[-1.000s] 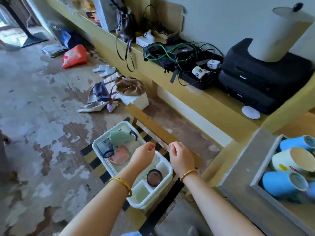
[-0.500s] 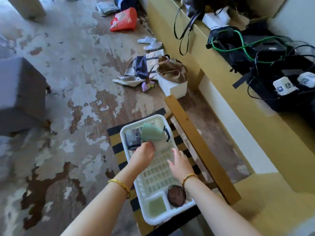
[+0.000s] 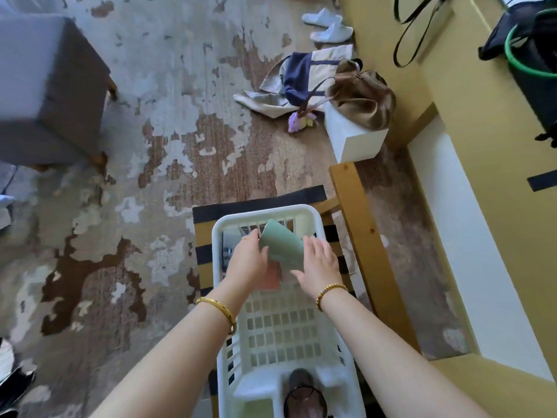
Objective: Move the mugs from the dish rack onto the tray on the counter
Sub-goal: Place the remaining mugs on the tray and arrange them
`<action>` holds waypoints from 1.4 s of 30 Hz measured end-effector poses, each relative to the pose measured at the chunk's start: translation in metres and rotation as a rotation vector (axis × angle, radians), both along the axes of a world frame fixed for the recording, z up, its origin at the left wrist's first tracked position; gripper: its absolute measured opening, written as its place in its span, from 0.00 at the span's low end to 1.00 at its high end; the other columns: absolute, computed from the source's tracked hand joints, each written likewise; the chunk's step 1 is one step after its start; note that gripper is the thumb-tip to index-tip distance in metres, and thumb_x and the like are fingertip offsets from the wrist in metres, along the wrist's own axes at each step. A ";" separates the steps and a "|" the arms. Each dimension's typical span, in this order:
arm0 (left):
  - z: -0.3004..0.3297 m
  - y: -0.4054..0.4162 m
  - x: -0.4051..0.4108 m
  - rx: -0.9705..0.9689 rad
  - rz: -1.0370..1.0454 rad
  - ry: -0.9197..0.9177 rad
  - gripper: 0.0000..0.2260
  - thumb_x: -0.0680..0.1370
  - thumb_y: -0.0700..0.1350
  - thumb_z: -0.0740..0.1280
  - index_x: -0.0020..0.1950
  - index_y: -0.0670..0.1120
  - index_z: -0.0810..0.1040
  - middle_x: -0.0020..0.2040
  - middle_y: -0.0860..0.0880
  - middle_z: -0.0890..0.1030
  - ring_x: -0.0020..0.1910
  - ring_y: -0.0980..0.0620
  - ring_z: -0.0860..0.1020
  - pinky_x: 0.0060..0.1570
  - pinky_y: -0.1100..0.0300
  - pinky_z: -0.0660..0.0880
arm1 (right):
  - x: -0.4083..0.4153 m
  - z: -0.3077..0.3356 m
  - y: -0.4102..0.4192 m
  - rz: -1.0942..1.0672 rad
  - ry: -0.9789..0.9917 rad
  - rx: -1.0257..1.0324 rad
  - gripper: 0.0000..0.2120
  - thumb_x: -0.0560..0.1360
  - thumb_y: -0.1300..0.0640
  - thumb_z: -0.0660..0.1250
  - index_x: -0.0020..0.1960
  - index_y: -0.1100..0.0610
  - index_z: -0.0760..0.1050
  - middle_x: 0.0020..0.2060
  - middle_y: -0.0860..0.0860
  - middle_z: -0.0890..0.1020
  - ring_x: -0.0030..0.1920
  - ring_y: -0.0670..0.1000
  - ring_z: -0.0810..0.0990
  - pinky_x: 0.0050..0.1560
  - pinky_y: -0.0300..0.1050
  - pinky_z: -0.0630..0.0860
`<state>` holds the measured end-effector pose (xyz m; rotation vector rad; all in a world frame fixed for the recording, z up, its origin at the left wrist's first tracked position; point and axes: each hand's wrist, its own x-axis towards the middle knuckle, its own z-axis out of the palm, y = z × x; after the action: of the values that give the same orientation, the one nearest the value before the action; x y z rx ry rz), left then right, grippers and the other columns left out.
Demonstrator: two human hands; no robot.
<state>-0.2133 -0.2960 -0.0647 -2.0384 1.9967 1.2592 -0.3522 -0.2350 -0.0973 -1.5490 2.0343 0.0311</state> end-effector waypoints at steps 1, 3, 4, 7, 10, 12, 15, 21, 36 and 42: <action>-0.002 -0.001 -0.002 0.003 0.017 0.008 0.16 0.80 0.44 0.59 0.67 0.43 0.67 0.62 0.42 0.75 0.60 0.43 0.74 0.58 0.50 0.72 | -0.001 -0.004 -0.002 0.024 0.005 -0.006 0.37 0.75 0.48 0.65 0.75 0.57 0.48 0.75 0.54 0.56 0.76 0.55 0.48 0.75 0.52 0.48; -0.006 -0.002 -0.007 0.041 0.088 0.034 0.13 0.80 0.44 0.59 0.64 0.43 0.70 0.58 0.41 0.77 0.55 0.41 0.77 0.55 0.48 0.74 | -0.002 -0.008 -0.006 0.069 0.024 -0.016 0.37 0.75 0.50 0.65 0.75 0.57 0.48 0.74 0.54 0.58 0.76 0.55 0.49 0.75 0.54 0.46; -0.007 -0.003 -0.008 0.065 0.136 0.056 0.12 0.80 0.44 0.59 0.62 0.42 0.71 0.57 0.41 0.78 0.53 0.41 0.78 0.54 0.48 0.75 | -0.001 -0.010 -0.007 0.097 0.048 -0.020 0.36 0.75 0.51 0.65 0.75 0.57 0.48 0.74 0.54 0.58 0.76 0.56 0.50 0.75 0.55 0.44; -0.007 -0.005 -0.011 0.156 0.192 0.136 0.11 0.79 0.44 0.61 0.60 0.41 0.72 0.56 0.41 0.78 0.52 0.42 0.78 0.52 0.53 0.74 | 0.002 -0.011 -0.007 0.141 0.153 -0.029 0.37 0.75 0.58 0.64 0.75 0.57 0.45 0.73 0.56 0.60 0.76 0.58 0.50 0.73 0.60 0.39; -0.002 0.003 -0.015 0.165 0.158 0.227 0.08 0.79 0.43 0.63 0.55 0.41 0.73 0.52 0.44 0.78 0.48 0.50 0.74 0.47 0.59 0.69 | 0.006 -0.005 -0.006 0.116 0.179 -0.033 0.37 0.75 0.61 0.63 0.75 0.58 0.44 0.72 0.58 0.61 0.76 0.58 0.49 0.72 0.62 0.36; 0.003 0.011 -0.014 0.178 0.198 0.283 0.07 0.79 0.43 0.63 0.55 0.43 0.73 0.51 0.47 0.77 0.49 0.51 0.74 0.47 0.59 0.71 | 0.008 0.000 -0.001 0.112 0.164 -0.046 0.37 0.75 0.60 0.64 0.75 0.58 0.43 0.72 0.57 0.60 0.76 0.57 0.50 0.72 0.62 0.35; 0.011 0.021 -0.007 0.168 0.268 0.356 0.03 0.79 0.44 0.62 0.52 0.48 0.72 0.48 0.51 0.76 0.49 0.51 0.74 0.39 0.62 0.72 | 0.005 0.008 0.010 0.091 0.116 -0.090 0.37 0.75 0.57 0.65 0.75 0.56 0.46 0.73 0.54 0.60 0.76 0.55 0.50 0.73 0.61 0.38; 0.052 0.036 0.016 0.223 0.351 0.491 0.05 0.80 0.44 0.61 0.54 0.45 0.73 0.50 0.47 0.76 0.50 0.50 0.73 0.43 0.59 0.72 | 0.016 0.050 0.033 -0.263 -0.378 -0.016 0.35 0.69 0.56 0.72 0.71 0.53 0.59 0.66 0.52 0.65 0.66 0.53 0.66 0.67 0.51 0.67; 0.185 0.112 0.055 0.290 0.248 0.843 0.02 0.80 0.45 0.60 0.51 0.50 0.72 0.49 0.51 0.75 0.49 0.54 0.75 0.41 0.63 0.73 | 0.063 0.202 0.125 -1.076 -0.951 -0.330 0.24 0.70 0.39 0.66 0.56 0.57 0.69 0.52 0.56 0.77 0.51 0.57 0.80 0.51 0.56 0.80; 0.215 0.162 0.015 0.220 -0.041 0.713 0.05 0.78 0.50 0.63 0.50 0.50 0.75 0.55 0.45 0.78 0.52 0.50 0.76 0.53 0.57 0.75 | 0.046 0.246 0.193 -1.263 -0.686 -0.703 0.20 0.71 0.42 0.68 0.52 0.55 0.68 0.46 0.53 0.77 0.39 0.45 0.75 0.32 0.37 0.69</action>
<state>-0.1984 -0.1342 0.1504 -1.5614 1.9609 2.3127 -0.3063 -0.0418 0.1482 -0.1825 2.0987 -1.5544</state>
